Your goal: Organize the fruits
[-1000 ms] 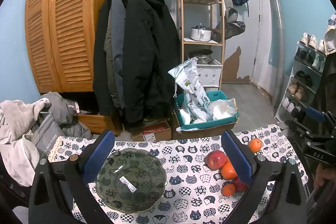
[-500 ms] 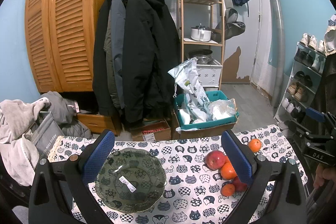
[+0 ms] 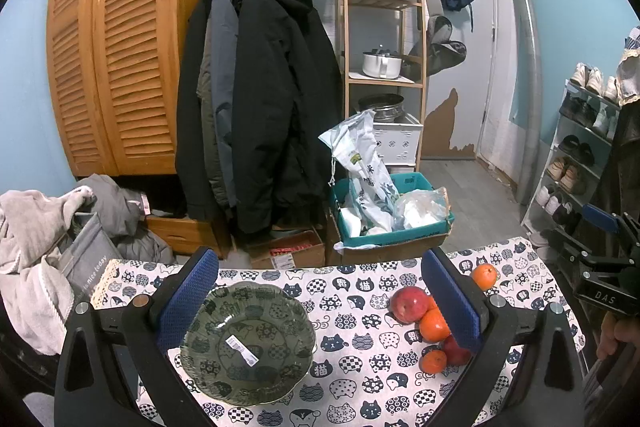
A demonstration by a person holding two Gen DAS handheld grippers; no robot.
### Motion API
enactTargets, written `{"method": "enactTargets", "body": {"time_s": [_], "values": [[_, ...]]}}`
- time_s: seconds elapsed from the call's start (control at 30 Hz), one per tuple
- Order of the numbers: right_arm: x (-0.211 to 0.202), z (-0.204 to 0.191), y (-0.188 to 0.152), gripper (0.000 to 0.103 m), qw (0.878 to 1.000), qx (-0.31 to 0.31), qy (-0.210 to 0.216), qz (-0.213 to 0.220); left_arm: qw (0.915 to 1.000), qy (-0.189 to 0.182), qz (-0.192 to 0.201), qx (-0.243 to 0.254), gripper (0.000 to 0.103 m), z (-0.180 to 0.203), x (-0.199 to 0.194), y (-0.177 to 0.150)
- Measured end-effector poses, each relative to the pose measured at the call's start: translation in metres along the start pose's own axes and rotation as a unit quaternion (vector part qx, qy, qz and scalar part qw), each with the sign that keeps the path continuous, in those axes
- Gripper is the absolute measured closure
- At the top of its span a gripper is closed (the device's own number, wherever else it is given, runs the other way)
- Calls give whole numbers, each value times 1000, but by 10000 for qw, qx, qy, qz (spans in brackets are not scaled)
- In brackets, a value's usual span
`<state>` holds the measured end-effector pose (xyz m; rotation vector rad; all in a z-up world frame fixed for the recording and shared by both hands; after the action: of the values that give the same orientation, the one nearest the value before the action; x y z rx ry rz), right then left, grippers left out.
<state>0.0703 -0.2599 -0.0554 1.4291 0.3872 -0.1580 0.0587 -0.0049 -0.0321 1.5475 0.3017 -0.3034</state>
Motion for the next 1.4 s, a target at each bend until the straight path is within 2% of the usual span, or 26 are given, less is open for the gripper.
{"method": "enactTargets", "body": {"time_s": [1.03, 1.4], "values": [[1, 1, -1, 15, 10000, -13, -8, -5, 10000, -8, -21, -5, 1, 5, -1, -4], [5, 13, -12, 15, 9997, 41, -76, -210, 9998, -19, -162, 86, 1, 16, 4, -21]]}}
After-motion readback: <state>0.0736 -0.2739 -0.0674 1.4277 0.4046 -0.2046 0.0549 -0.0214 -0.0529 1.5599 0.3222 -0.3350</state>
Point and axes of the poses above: each gripper's, at about its wrist camera, not at the fingertips, and x roughly the way its jaws point, z to its right, y to its top, the point moved 7 cm from there along x, roughly the way its jaws point, and after that the axes turned 8 degrees about z, right-handed, at the moved point
